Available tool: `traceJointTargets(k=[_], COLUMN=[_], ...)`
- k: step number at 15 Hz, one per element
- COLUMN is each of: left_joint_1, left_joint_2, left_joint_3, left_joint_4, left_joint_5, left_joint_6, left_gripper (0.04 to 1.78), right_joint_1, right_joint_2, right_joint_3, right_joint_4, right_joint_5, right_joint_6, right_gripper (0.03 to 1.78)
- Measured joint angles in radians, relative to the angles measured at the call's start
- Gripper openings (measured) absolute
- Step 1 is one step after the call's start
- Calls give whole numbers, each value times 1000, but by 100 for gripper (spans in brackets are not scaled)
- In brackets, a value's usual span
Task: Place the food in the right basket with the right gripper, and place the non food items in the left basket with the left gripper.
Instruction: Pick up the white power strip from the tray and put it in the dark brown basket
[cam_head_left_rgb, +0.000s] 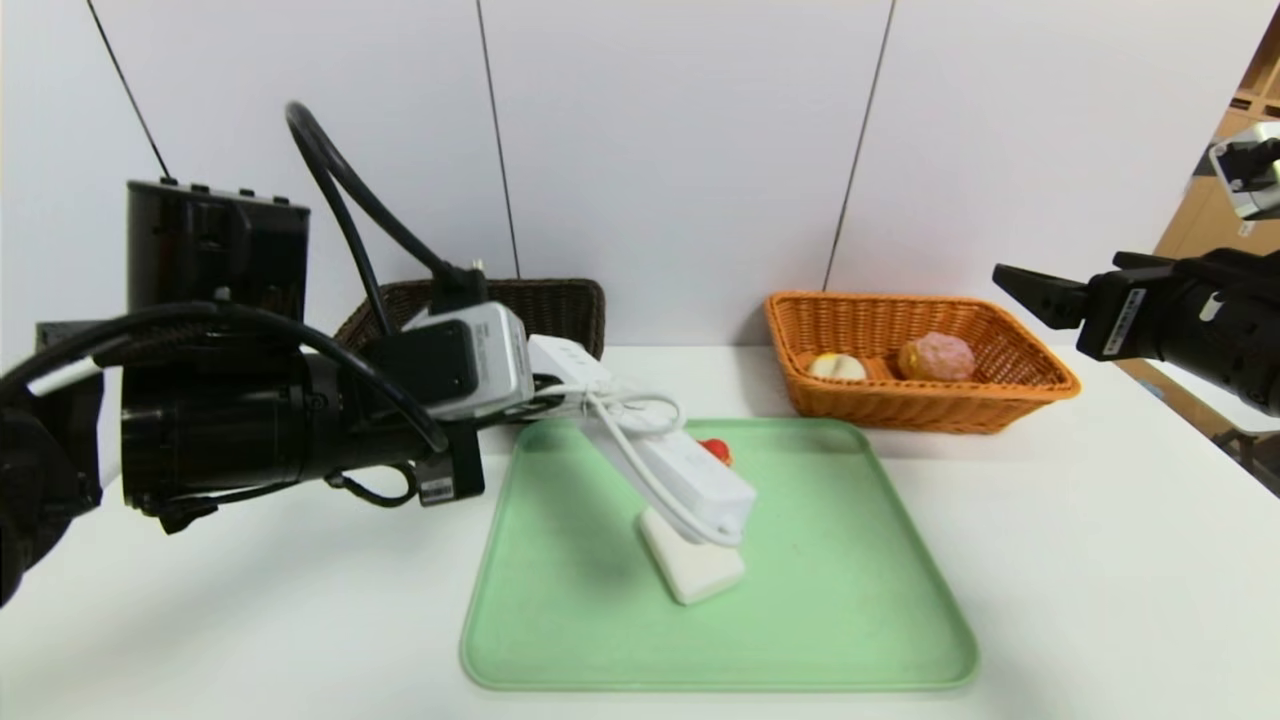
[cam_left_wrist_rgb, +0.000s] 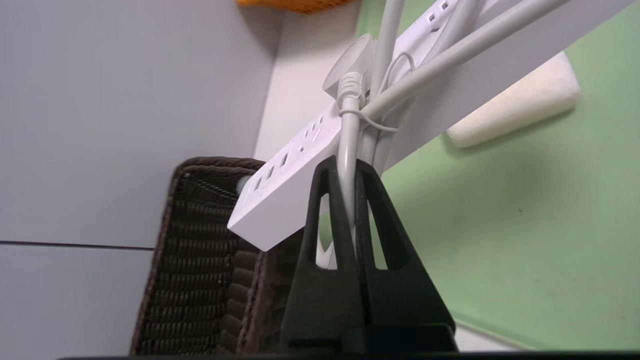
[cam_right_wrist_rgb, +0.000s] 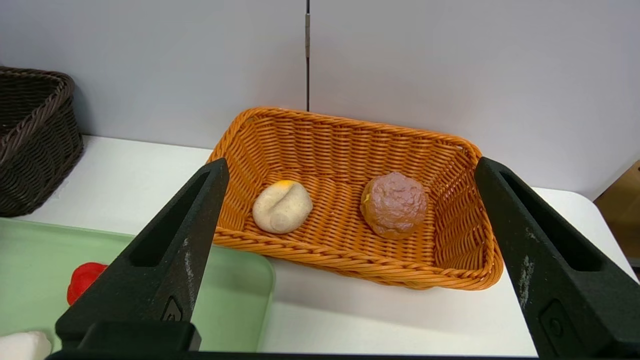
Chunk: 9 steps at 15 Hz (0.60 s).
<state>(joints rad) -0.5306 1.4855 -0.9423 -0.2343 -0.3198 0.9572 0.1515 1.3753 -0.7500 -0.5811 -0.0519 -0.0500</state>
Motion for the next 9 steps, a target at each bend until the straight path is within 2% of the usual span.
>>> traceJointTargets(k=[2, 4, 6, 9], left_joint_1=[0, 6, 30, 100], left_joint_2=[-14, -14, 11, 59], left_joint_3=[-109, -241, -371, -456], left_joint_4=[63, 132, 171, 186], left_joint_5=[16, 78, 174, 348], left_joint_6=[-51, -151, -324, -563], left_gripper=[6, 6, 6, 6], right_joint_1=[0, 0, 0, 0], right_joint_2=[6, 10, 11, 11], right_joint_3=[0, 0, 1, 6], right_joint_4=[-1, -1, -1, -1], right_joint_5=[0, 0, 0, -1], right_joint_6=[0, 0, 0, 0], right_gripper=[169, 169, 169, 169])
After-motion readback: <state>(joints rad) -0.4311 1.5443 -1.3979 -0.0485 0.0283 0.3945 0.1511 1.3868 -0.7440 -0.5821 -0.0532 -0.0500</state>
